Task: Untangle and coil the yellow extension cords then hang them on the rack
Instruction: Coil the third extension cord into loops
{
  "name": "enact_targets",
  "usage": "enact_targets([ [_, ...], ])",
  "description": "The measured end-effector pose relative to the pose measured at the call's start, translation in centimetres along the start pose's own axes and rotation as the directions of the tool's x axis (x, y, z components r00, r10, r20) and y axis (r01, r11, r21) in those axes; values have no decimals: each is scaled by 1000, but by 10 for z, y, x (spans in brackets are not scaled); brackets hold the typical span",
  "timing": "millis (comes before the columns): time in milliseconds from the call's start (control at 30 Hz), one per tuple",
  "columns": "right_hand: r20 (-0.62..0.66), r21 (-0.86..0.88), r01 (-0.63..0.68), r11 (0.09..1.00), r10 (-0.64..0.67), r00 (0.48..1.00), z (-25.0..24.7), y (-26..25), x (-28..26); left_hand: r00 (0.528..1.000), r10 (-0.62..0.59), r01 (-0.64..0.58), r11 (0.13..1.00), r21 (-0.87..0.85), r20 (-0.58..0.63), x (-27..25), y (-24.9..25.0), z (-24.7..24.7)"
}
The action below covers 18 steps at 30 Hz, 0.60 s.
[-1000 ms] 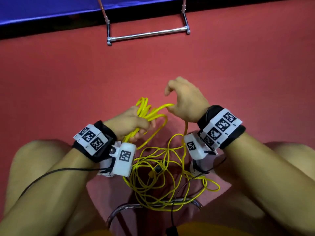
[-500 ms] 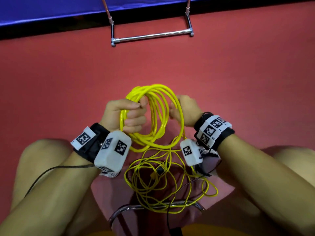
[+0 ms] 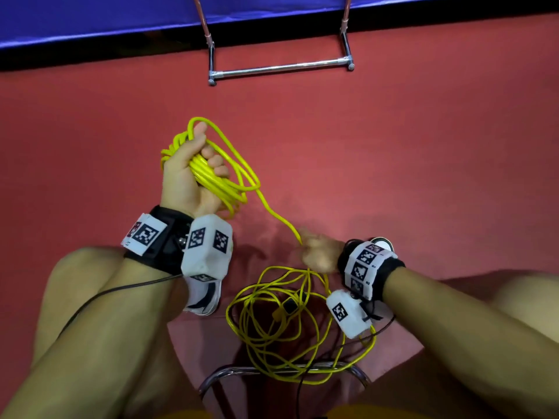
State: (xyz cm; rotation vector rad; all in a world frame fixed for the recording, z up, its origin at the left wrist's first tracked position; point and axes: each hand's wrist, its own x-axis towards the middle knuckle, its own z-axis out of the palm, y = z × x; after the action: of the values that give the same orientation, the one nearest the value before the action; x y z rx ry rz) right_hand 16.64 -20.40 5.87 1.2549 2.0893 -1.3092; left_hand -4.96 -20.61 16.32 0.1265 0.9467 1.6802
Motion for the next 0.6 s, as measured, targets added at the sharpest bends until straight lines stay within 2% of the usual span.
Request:
enact_targets([
  [100, -9, -173, 80, 982, -83, 996, 6, -10, -10, 996, 58, -57, 998, 21, -64, 0, -6, 4],
  [167, -17, -233, 184, 955, -193, 981, 11, -20, -17, 993, 87, -82, 995, 63, -79, 1, -8, 4],
  [233, -19, -263, 272, 926, -287, 958, 9, -31, -25, 989, 131, -115, 971, 212, -65, 1, -13, 3],
  [267, -26, -271, 312, 911, -331, 943, 6, -36, -30, 985, 167, -143, 932, 332, -44, 0, -17, 2],
  [367, -56, -277, 432, 858, -464, 884, -6, -44, -37, 973, 219, -204, 696, 689, 66, -5, -29, 0],
  [433, -76, -275, 552, 787, -590, 804, -11, -48, -41, 973, 185, -216, 520, 826, 138, -10, -35, -4],
  [533, -180, -281, 657, 700, -711, 680, -14, -53, -53, 957, -14, -281, 196, 939, 289, -14, -39, -7],
  [567, -233, -302, 665, 684, -729, 644, -17, -54, -56, 950, -91, -285, 138, 948, 299, -14, -42, -9],
  [600, -277, -341, 639, 690, -723, 633, -21, -55, -59, 942, -172, -272, 110, 956, 288, -16, -43, -10],
])
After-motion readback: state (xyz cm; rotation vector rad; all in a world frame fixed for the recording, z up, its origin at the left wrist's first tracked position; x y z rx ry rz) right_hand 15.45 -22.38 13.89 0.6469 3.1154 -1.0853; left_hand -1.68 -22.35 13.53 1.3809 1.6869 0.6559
